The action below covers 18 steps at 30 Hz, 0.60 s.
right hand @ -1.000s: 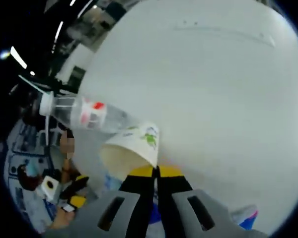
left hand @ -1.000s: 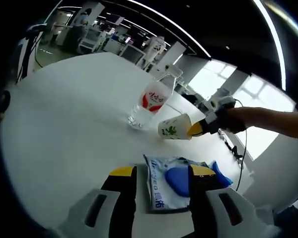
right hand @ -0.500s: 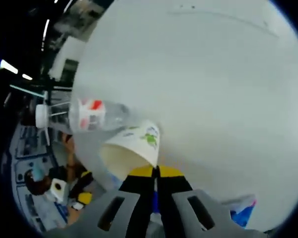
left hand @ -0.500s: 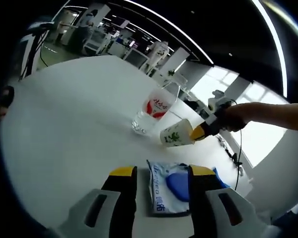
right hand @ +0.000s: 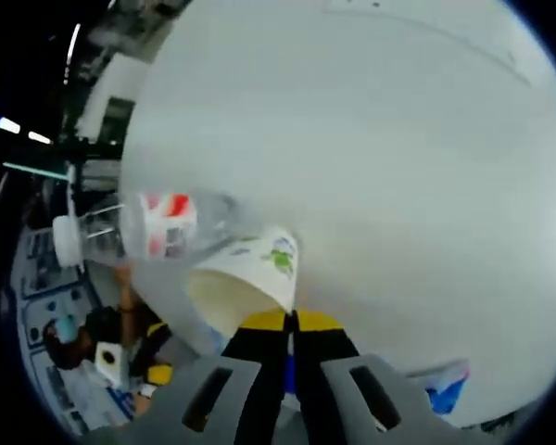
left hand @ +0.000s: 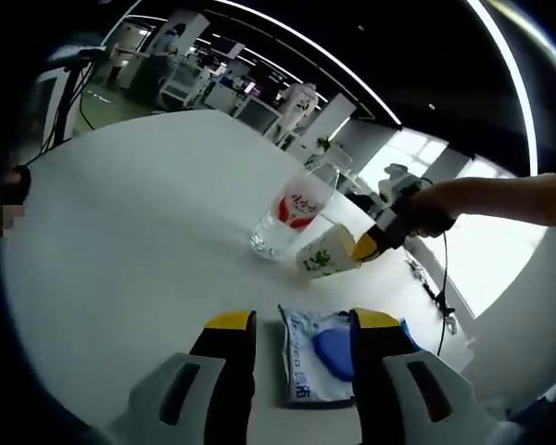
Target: Arrange the tabletop items into an orderly group along one side of the table until the central work area is clear of visible clutter.
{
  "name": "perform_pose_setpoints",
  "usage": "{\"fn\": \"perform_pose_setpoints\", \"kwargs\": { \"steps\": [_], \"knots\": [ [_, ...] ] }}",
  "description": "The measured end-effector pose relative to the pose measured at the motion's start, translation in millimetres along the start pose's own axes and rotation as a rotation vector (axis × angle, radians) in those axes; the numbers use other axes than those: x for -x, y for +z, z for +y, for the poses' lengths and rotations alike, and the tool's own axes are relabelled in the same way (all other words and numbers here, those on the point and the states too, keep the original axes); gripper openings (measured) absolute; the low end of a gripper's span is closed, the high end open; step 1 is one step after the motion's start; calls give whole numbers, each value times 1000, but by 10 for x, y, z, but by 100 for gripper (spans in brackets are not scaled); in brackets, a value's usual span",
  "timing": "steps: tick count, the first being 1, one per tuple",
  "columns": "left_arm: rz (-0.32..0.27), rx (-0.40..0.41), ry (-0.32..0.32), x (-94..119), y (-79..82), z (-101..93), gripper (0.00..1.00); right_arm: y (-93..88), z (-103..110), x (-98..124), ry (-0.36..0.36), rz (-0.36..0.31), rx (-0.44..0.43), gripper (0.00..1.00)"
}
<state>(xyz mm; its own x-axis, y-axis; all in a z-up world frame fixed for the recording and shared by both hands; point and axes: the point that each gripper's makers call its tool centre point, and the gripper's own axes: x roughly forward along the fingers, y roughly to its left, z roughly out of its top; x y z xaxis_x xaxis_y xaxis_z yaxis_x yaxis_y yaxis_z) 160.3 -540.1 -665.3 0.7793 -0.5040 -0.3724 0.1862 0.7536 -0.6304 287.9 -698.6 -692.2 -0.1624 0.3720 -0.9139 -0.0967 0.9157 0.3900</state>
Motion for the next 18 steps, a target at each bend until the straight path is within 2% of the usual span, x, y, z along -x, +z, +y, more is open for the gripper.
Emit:
{"fn": "perform_pose_setpoints", "kwargs": {
  "steps": [2, 5, 18],
  "knots": [
    [-6, 8, 1, 5, 14, 15, 39, 22, -28, 23, -25, 8, 33, 0],
    [-12, 16, -1, 4, 25, 19, 38, -77, -86, 44, -85, 39, 75, 0],
    [-5, 29, -13, -7, 29, 24, 38, 100, 71, 22, -42, 36, 19, 0]
  ]
}}
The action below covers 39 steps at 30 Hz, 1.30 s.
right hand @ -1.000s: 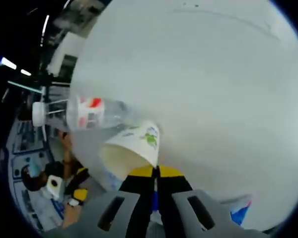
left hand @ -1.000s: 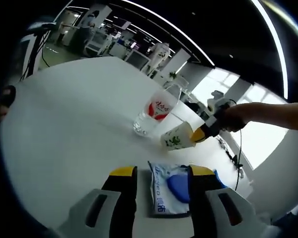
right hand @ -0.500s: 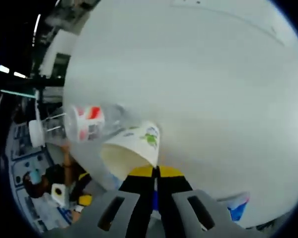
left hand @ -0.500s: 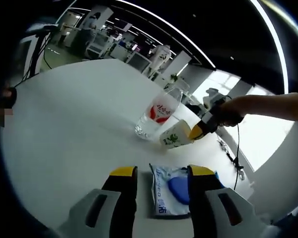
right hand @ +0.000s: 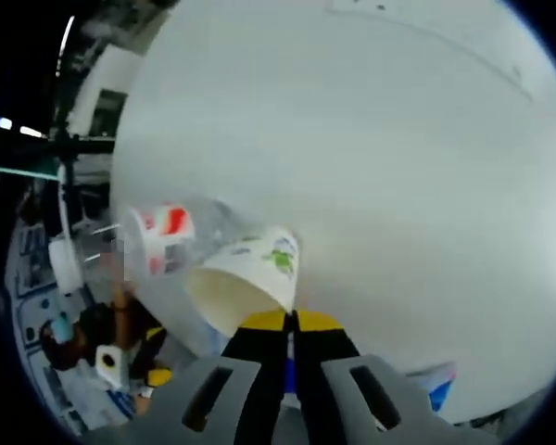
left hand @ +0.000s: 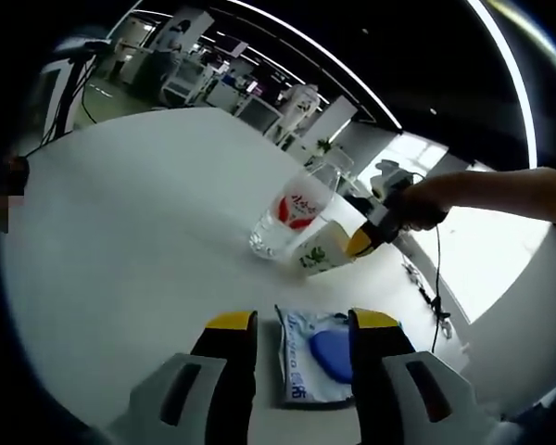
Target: Arrange the tabletop items into an orderly group along one side of the table until the central work area is clear of visible clutter.
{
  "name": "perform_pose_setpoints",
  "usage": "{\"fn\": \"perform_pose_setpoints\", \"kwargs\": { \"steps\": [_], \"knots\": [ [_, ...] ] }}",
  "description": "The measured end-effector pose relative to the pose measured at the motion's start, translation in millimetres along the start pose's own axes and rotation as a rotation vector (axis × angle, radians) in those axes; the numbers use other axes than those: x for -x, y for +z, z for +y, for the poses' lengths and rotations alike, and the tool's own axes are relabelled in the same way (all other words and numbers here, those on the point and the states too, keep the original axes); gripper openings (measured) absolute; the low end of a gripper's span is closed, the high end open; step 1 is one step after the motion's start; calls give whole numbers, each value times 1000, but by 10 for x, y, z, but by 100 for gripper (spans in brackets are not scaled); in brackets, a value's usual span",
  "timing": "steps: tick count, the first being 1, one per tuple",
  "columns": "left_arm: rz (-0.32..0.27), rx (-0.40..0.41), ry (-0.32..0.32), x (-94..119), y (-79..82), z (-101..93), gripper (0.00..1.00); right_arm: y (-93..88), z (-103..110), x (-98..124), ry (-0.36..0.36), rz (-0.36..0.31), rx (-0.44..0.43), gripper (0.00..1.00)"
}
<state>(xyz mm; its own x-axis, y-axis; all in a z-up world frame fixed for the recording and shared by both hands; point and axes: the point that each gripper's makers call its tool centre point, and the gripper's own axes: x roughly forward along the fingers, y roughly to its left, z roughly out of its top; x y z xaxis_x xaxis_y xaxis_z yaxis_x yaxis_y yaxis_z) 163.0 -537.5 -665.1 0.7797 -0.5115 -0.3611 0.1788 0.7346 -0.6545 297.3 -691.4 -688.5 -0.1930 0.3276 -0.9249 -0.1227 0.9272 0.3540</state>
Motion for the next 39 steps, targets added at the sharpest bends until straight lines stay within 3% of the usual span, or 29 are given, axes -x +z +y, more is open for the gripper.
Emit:
{"fn": "perform_pose_setpoints", "kwargs": {
  "steps": [13, 17, 24, 36, 39],
  "knots": [
    [-22, 17, 4, 10, 53, 44, 38, 67, 9, 29, -29, -7, 27, 0],
    [-25, 20, 3, 9, 54, 43, 38, 60, 9, 40, -25, 5, 17, 0],
    [-25, 22, 1, 7, 49, 42, 38, 59, -94, 42, -81, 39, 57, 0],
    [-31, 32, 8, 17, 52, 56, 38, -31, -44, -25, -105, 85, 93, 0],
    [-32, 35, 8, 19, 53, 59, 37, 19, -36, -32, -97, 74, 90, 0]
  ]
}}
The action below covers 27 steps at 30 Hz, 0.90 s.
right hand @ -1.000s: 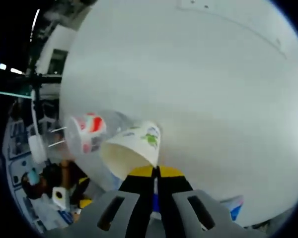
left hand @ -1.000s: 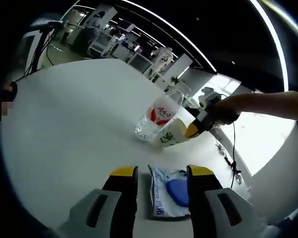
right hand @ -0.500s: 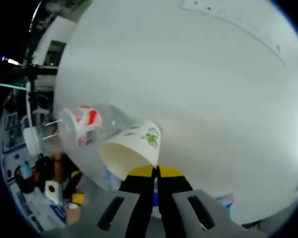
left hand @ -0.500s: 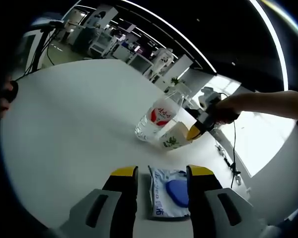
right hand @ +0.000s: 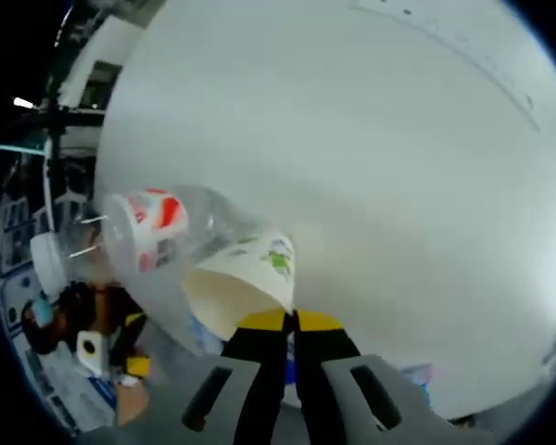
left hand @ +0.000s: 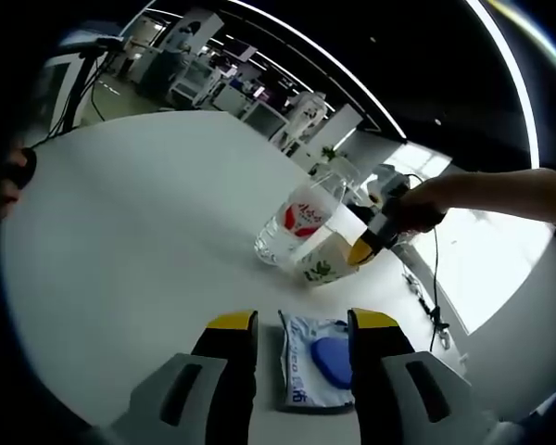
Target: Arrange the tabletop items into an orderly group along one side of the table until the central work area is clear of visible clutter.
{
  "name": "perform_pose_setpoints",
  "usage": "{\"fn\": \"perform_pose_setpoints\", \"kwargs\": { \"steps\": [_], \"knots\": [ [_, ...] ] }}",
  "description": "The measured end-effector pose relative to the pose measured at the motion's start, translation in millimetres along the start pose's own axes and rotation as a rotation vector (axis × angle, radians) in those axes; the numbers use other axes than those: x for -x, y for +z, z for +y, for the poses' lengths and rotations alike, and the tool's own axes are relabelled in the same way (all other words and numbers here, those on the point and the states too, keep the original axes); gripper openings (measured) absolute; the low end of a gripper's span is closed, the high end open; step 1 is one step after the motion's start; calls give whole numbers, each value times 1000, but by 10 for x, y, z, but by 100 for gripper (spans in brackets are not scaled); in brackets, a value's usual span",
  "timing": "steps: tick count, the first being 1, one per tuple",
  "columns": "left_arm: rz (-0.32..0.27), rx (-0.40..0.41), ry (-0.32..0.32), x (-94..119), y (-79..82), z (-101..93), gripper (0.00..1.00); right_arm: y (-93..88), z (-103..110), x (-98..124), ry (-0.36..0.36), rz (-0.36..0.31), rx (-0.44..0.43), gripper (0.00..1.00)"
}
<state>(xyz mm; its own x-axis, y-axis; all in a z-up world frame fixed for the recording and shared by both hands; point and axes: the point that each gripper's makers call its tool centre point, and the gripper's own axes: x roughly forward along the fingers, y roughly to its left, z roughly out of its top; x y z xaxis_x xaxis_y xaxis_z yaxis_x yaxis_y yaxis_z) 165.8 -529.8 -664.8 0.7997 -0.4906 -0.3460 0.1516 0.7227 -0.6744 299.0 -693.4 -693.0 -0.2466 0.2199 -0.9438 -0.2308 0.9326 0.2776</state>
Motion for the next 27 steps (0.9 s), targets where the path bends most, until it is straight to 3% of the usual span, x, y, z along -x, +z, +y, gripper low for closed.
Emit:
{"fn": "perform_pose_setpoints", "kwargs": {
  "steps": [9, 16, 27],
  "knots": [
    [-10, 10, -3, 9, 21, -25, 37, 123, -30, -12, 4, -25, 3, 3],
    [-12, 17, -5, 9, 27, -26, 37, 57, 4, -21, 1, -38, 35, 2],
    [-18, 57, -13, 6, 30, -25, 38, 103, -17, 34, -1, -76, 52, 8]
  ]
}}
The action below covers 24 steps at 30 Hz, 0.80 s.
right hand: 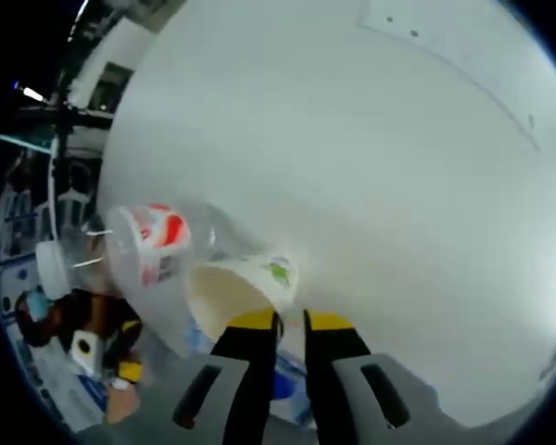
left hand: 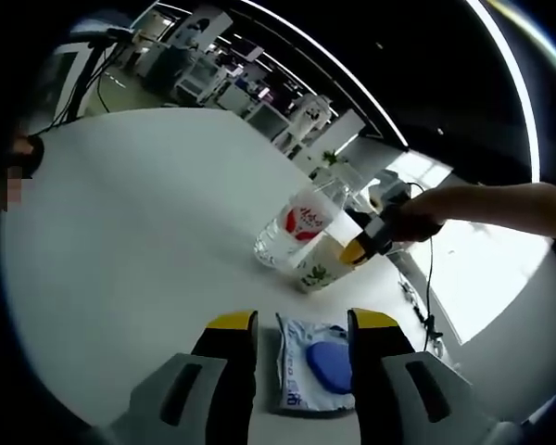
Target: Arrange the tabletop items into an orderly group along one side of the table until the central work area is clear of visible clutter.
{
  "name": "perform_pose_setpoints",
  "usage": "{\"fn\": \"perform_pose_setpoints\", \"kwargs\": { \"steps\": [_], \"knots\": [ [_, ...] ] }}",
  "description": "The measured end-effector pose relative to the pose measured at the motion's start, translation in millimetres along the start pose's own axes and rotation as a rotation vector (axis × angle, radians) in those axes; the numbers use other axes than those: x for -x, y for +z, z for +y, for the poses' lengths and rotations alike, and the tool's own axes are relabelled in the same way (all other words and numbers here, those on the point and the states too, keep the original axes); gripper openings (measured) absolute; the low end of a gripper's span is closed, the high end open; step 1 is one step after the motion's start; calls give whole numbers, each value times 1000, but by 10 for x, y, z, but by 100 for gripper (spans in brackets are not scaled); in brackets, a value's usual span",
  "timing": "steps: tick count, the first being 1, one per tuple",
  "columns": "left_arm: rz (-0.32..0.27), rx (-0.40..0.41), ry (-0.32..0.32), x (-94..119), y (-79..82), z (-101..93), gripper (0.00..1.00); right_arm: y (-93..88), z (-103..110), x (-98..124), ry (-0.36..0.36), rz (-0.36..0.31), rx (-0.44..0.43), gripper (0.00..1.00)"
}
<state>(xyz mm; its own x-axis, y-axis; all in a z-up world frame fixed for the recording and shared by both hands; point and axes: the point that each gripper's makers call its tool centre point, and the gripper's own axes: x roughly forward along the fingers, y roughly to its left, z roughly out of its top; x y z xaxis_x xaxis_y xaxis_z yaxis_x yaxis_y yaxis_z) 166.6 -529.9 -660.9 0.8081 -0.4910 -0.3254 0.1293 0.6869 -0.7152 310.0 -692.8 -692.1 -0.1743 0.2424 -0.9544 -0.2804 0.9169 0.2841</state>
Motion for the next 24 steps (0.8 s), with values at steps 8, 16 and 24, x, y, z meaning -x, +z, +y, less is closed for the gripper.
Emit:
{"fn": "perform_pose_setpoints", "kwargs": {
  "steps": [8, 16, 24],
  "knots": [
    [6, -6, -1, -3, -12, -4, 37, 16, 20, 33, 10, -18, 8, 8],
    [12, 8, -13, -9, -35, -28, 38, 64, 21, 53, 9, -51, 72, 24],
    [24, 11, -12, -16, -63, -40, 38, 39, 65, 118, 33, -103, 153, 32]
  ]
}}
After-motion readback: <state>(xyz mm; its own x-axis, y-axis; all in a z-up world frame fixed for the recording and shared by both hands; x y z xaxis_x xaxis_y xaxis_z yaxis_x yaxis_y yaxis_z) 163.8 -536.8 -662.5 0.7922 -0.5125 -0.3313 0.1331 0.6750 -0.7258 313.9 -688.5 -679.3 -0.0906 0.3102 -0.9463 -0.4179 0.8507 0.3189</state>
